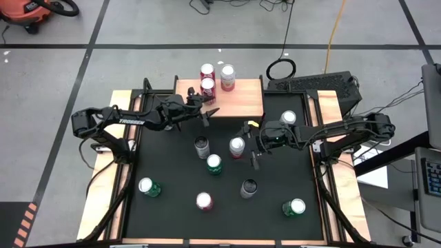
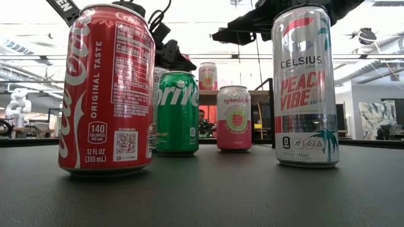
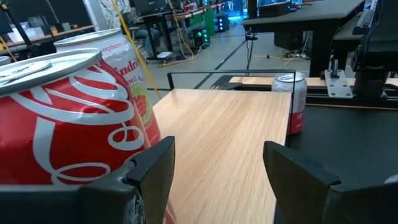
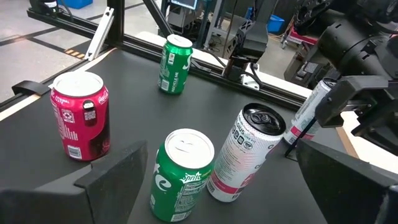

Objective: Place canned beverage on shelf
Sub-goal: Put the top red soda can on the shelf aligned with the other red soda can

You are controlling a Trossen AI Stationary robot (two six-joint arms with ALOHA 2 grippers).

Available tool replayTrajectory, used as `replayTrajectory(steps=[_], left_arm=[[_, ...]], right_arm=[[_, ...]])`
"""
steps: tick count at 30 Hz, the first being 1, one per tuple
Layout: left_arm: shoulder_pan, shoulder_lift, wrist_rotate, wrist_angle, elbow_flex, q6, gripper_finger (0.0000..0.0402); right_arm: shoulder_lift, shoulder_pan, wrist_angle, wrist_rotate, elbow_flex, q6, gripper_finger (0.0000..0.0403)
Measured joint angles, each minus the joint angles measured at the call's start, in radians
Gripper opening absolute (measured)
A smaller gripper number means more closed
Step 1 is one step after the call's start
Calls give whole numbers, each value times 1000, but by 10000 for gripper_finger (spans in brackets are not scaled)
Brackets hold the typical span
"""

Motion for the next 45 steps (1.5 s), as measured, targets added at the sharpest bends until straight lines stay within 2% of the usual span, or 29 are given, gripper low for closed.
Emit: replayTrajectory(steps=[4,9,12,18,22,26,35,40,43,45], left_arm=[[-5,0,3,-6,0,0,244],[-50,-54,11,-71,1,0,244],[-82,-105,-6,-164,1,0,244],[-125,-198,-139,-316,1,0,244],[-137,-249,-173,-387,1,0,244],[-137,-284,-183,-442,1,-1,244],[-137,-308,-203,-577,1,-27,244],[-137,-308,-203,-591,1,-48,244],[-137,-307,-203,-597,1,-49,244],[-137,-307,-203,-597,1,-49,244]], right_arm=[[0,0,0,12,0,0,389],[0,-12,17,173,0,0,388],[0,-43,43,187,0,0,374],[73,-132,254,187,1,8,305],[173,-195,353,189,39,75,244],[277,-238,311,241,153,141,178],[439,-268,151,240,348,149,56],[453,-273,116,240,366,135,10],[438,-273,80,250,366,128,3],[436,-273,90,304,366,109,4]])
